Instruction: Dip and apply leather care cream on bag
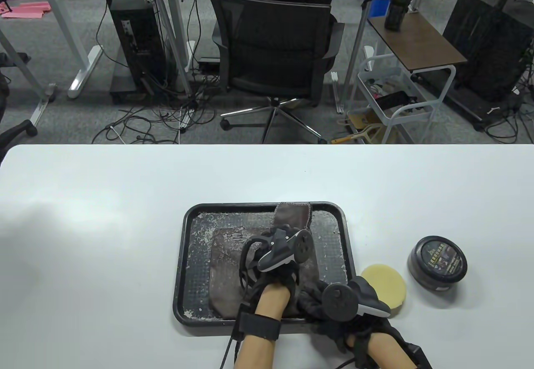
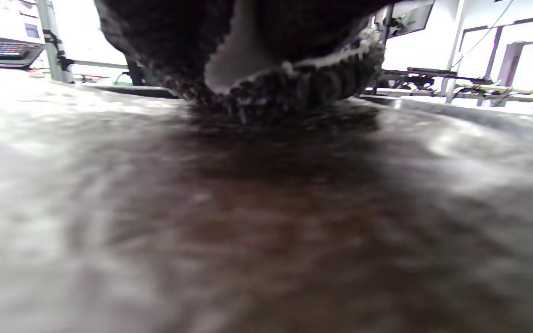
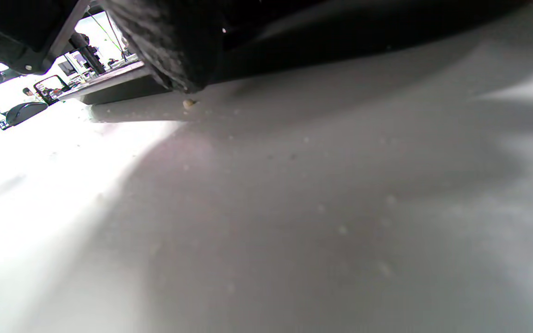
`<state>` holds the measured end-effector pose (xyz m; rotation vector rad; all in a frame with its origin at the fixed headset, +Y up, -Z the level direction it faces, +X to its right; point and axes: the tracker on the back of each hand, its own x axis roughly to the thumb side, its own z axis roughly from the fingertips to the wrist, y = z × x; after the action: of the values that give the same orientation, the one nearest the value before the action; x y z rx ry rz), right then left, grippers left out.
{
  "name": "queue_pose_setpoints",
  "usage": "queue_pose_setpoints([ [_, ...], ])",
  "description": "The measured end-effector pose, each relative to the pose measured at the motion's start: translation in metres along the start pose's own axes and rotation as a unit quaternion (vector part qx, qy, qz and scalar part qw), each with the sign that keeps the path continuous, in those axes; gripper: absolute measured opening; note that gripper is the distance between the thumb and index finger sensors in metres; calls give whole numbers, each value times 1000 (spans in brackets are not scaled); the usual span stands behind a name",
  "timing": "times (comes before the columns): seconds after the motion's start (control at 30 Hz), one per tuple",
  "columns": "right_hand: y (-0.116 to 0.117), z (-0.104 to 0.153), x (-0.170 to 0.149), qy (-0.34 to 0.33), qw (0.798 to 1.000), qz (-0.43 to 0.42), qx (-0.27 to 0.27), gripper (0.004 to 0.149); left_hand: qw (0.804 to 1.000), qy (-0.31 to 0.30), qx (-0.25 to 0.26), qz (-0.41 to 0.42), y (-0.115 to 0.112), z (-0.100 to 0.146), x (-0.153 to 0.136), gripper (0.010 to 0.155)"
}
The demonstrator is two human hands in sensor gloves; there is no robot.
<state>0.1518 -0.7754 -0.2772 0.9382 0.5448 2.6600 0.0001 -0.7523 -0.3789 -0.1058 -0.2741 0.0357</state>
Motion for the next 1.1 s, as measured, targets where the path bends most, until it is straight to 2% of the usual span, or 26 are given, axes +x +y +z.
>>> queue_pose_setpoints([
  [0.17, 0, 0, 0, 0, 1000, 0, 0, 66, 999, 39, -18, -9, -3, 4, -24, 55],
  [0.27, 0, 0, 0, 0, 1000, 0, 0, 66, 998, 55, -10, 5, -2, 7, -35, 55],
  [0.37, 0, 0, 0, 0, 1000, -1, 0, 66, 997, 69, -9, -40, 0, 10, -40, 54],
  [0.53, 0, 0, 0, 1, 1000, 0, 1, 66, 993, 108, -5, -55, 3, 17, -53, 55],
  [0.83, 0, 0, 0, 1, 1000, 0, 1, 66, 986, 167, 7, 11, 2, 30, -85, 55],
  [1.1, 0, 0, 0, 2, 1000, -1, 1, 66, 979, 204, 2, -2, 3, 36, -95, 55],
])
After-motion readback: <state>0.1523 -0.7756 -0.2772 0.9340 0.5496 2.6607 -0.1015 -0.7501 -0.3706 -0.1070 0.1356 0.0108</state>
